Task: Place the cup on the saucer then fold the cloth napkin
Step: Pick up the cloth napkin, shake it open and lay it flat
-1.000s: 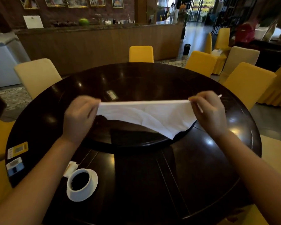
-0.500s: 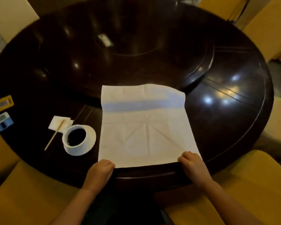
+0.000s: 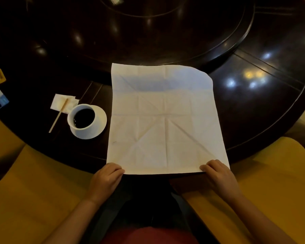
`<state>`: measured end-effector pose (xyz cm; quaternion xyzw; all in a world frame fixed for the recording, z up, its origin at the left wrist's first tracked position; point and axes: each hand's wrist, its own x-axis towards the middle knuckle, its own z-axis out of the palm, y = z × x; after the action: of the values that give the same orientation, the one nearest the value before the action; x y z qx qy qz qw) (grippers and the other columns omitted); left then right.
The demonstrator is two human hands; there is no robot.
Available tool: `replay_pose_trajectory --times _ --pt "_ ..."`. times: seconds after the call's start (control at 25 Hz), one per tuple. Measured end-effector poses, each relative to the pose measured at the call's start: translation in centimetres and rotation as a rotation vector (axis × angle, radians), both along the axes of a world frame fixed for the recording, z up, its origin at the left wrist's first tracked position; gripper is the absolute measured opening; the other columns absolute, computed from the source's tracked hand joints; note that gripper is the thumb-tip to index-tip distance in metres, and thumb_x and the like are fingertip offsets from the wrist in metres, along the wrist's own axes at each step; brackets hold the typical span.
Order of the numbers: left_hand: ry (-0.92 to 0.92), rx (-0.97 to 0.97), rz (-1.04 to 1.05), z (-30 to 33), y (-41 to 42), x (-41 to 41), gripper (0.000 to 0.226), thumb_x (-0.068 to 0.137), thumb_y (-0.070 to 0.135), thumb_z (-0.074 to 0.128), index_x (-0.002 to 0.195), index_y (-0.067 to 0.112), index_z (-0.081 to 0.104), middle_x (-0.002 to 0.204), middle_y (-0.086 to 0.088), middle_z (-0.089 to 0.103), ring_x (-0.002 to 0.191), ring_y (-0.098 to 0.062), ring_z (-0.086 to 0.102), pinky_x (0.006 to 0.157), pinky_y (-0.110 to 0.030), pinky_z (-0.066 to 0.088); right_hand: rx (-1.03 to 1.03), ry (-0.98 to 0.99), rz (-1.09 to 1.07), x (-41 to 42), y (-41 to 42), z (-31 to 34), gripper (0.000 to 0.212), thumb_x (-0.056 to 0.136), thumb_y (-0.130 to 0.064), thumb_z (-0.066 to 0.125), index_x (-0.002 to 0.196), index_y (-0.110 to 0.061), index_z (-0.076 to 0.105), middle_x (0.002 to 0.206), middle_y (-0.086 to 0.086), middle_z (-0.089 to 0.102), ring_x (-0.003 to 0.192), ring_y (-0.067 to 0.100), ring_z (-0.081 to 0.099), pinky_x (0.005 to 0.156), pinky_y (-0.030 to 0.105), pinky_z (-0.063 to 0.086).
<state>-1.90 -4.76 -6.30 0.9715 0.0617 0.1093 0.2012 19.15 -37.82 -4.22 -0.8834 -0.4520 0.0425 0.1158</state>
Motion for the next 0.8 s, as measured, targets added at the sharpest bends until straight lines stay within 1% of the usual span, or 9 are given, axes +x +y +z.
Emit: replay_pose_trajectory --times 0.08,0.16,0.24,0.32,0.4,0.48,0.64,0.72,0.8 --pt "0.0 -0.038 0.01 0.6 -0.2 -0.5 0.032 0.094 0.027 0.047 0.085 0.005 0.068 0.086 -0.005 0.064 0.081 -0.02 0.06 0.074 -0.024 0.046 -0.008 0.021 -0.019 -0.5 -0.2 0.4 0.017 0.079 -0.017 0.062 0.093 -0.009 0.066 0.085 0.008 0.063 0.075 0.026 0.06 0.062 0.03 0.047" --pt "-0.03 -0.065 0.069 1.4 -1.2 0.0 0.032 0.092 0.028 0.047 0.101 0.005 0.068 0.105 -0.008 0.066 0.099 -0.022 0.06 0.089 -0.026 0.044 0.006 0.052 -0.077 -1.2 0.7 0.9 0.036 0.086 -0.033 0.047 0.106 -0.01 0.064 0.101 0.008 0.065 0.095 0.024 0.058 0.079 0.034 0.046" --pt "0.003 -0.059 0.148 2.2 -3.4 2.5 0.043 0.093 0.027 0.04 0.127 0.006 0.054 0.134 -0.008 0.052 0.127 -0.021 0.043 0.106 -0.033 0.031 0.058 0.034 -0.116 -2.0 3.6 1.0 0.043 0.091 -0.032 0.04 0.123 -0.01 0.056 0.125 0.011 0.059 0.119 0.025 0.049 0.098 0.04 0.039" --pt "0.126 0.007 0.2 2.4 -6.2 6.1 0.053 0.093 0.03 0.03 0.142 0.01 0.032 0.15 -0.006 0.029 0.14 -0.021 0.021 0.112 -0.043 0.017 0.035 0.035 -0.118 -3.1 7.6 0.2 0.047 0.094 -0.028 0.034 0.137 -0.011 0.041 0.145 0.009 0.038 0.137 0.024 0.029 0.111 0.044 0.023" --pt "0.262 0.132 0.2 1.3 -8.5 9.1 0.06 0.092 0.035 0.025 0.147 0.014 0.015 0.156 -0.007 0.015 0.143 -0.022 0.011 0.112 -0.051 0.013 -0.027 0.05 -0.115 -3.9 11.3 -1.3 0.051 0.095 -0.027 0.028 0.143 -0.011 0.028 0.152 0.008 0.02 0.142 0.021 0.01 0.114 0.044 0.009" --pt "0.359 0.237 0.197 -0.3 -8.8 10.3 0.063 0.091 0.039 0.02 0.148 0.018 0.004 0.157 -0.007 0.006 0.144 -0.022 0.005 0.111 -0.055 0.01 -0.08 0.052 -0.126 -4.2 13.2 -2.6 0.053 0.096 -0.03 0.025 0.146 -0.012 0.02 0.154 0.008 0.017 0.143 0.019 0.003 0.114 0.042 0.003" --pt "0.393 0.195 0.223 -1.9 -5.6 9.1 0.06 0.09 0.044 0.024 0.147 0.028 0.017 0.156 -0.005 0.017 0.142 -0.02 0.012 0.109 -0.051 0.009 -0.145 0.035 -0.124 -2.2 10.7 -3.6 0.057 0.096 -0.043 0.017 0.146 -0.017 0.018 0.153 0.004 0.017 0.142 0.017 0.007 0.113 0.042 0.004" --pt "0.412 0.162 0.26 -1.9 -3.3 8.1 0.062 0.09 0.048 0.02 0.149 0.028 0.012 0.157 -0.003 0.009 0.144 -0.02 0.006 0.111 -0.049 0.006 -0.177 0.005 -0.171 -0.1 7.9 -3.6 0.06 0.095 -0.047 0.013 0.147 -0.018 0.017 0.154 0.004 0.015 0.142 0.016 0.007 0.113 0.042 0.003" --pt "0.423 0.139 0.341 -1.8 -1.6 6.8 0.065 0.091 0.049 0.017 0.15 0.021 0.008 0.157 -0.005 0.006 0.144 -0.02 0.003 0.113 -0.048 0.007 -0.205 0.0 -0.244 2.4 5.1 -3.6 0.063 0.094 -0.05 0.013 0.148 -0.017 0.013 0.155 0.004 0.013 0.142 0.015 0.005 0.114 0.04 0.003"
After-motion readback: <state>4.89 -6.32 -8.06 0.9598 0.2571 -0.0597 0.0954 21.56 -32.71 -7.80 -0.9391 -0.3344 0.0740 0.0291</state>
